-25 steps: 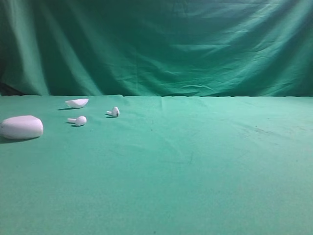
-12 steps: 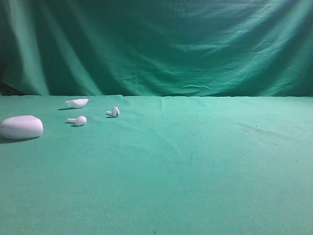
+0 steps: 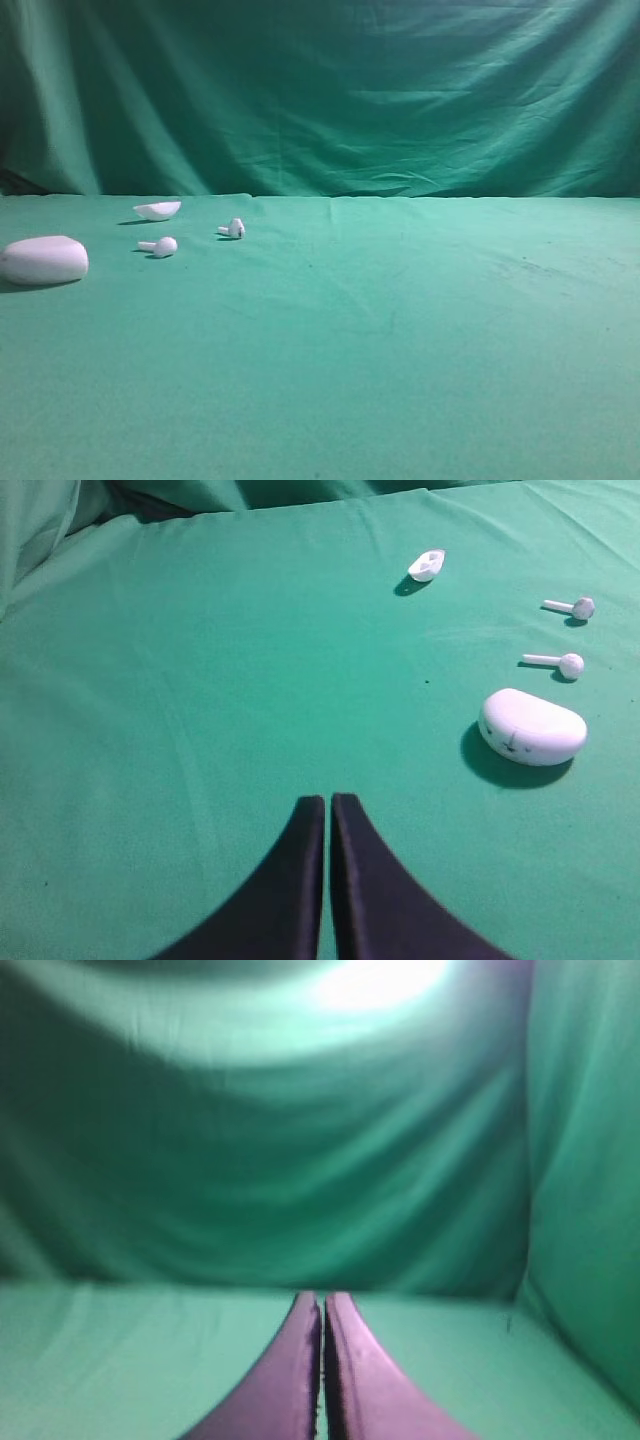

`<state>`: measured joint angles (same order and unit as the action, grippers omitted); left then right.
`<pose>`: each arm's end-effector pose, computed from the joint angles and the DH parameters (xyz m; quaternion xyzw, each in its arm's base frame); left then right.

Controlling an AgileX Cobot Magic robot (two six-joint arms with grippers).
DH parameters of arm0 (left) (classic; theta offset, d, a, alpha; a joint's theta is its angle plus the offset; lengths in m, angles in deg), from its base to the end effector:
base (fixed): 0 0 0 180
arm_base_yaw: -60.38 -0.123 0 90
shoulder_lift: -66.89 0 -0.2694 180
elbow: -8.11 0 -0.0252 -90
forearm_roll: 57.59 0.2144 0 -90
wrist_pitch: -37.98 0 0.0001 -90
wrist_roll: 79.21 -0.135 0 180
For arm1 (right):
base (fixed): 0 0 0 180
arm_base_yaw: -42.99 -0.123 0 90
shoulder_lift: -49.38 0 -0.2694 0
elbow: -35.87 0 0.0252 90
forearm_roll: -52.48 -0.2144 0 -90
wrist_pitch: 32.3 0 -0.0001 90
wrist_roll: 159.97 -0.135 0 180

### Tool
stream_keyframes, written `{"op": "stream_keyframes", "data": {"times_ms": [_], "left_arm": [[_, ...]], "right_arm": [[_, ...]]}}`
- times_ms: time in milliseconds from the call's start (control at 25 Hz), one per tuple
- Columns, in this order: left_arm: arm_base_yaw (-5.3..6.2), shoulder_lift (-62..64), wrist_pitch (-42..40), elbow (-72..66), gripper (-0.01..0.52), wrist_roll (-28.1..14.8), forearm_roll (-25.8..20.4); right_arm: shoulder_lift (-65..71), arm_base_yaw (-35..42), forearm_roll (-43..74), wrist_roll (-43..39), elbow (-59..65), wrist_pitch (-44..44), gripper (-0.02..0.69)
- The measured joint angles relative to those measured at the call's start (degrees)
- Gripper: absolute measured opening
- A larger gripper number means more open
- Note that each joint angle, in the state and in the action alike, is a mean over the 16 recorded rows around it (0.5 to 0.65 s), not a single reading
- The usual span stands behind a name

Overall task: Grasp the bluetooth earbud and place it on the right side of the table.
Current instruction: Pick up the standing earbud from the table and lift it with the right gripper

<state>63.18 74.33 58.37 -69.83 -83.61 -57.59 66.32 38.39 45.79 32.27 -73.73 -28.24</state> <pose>0.0743 -0.0036 0.1635 0.0501 0.7959 0.0084 0.6034 0.0899 0.0084 0.2333 -0.0663 0.7124 -0.0029 0.6986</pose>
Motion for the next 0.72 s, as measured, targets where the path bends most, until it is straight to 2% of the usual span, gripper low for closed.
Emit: {"op": "stream_keyframes", "data": {"times_ms": [400, 720], "left_arm": [[0.0, 0.0, 0.0, 0.0, 0.0, 0.0, 0.0], [0.0, 0.0, 0.0, 0.0, 0.0, 0.0, 0.0]], "right_arm": [[26.55, -0.73, -4.19, 0.2, -16.26, 23.62, 0.0], [47.39, -5.43, -8.03, 6.41, -29.81, 34.22, 0.006]]}}
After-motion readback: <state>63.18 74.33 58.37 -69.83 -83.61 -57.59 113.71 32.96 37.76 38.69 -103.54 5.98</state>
